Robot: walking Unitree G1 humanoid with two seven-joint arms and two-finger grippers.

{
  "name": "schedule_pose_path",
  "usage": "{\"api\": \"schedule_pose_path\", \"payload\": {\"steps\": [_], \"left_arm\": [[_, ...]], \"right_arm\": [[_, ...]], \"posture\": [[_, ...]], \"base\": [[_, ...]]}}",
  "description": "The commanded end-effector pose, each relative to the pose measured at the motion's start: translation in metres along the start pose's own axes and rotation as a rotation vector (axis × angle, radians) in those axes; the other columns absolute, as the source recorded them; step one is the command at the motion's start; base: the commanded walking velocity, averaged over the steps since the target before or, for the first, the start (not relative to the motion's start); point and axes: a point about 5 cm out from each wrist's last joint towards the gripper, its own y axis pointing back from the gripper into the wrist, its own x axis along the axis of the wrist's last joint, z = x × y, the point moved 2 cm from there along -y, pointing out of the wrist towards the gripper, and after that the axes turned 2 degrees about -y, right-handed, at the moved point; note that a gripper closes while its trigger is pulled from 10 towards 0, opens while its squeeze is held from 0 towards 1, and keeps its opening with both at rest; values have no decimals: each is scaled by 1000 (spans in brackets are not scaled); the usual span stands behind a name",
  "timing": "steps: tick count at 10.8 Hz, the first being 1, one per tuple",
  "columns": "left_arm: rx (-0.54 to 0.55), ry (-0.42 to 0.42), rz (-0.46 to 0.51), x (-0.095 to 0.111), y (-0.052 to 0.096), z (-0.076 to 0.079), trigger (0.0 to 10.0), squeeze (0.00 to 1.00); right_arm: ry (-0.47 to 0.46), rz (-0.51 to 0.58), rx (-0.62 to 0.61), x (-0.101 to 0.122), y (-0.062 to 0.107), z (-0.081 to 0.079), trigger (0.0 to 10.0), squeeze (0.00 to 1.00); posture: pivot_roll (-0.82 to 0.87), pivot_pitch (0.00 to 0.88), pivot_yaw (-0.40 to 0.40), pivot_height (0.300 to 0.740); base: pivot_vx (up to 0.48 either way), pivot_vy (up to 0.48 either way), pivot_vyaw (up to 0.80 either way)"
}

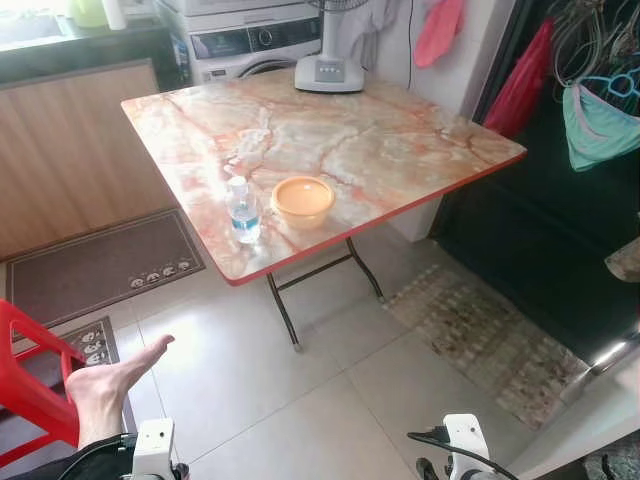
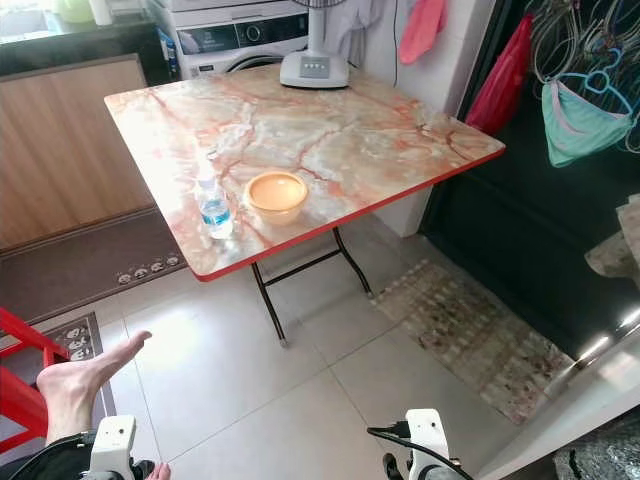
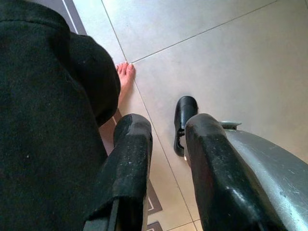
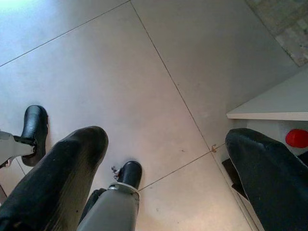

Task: Restocking fridge

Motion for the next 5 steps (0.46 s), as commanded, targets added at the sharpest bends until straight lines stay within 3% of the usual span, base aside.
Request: {"api": "schedule_pose_path", "payload": {"steps": [1,5], "left_arm": [[-3,11,-14,-3,0,-1,10000,0],[-6,10,-16,-3,0,-1,10000,0]], "right_arm": [[-16,9,-6,2,0,1,10000,0],[-21,3,-3,1,0,1,10000,0]], "posture": [[39,0,-31,740],[39,0,-30,740]], "base": [[255,0,0],[265,0,0]]}}
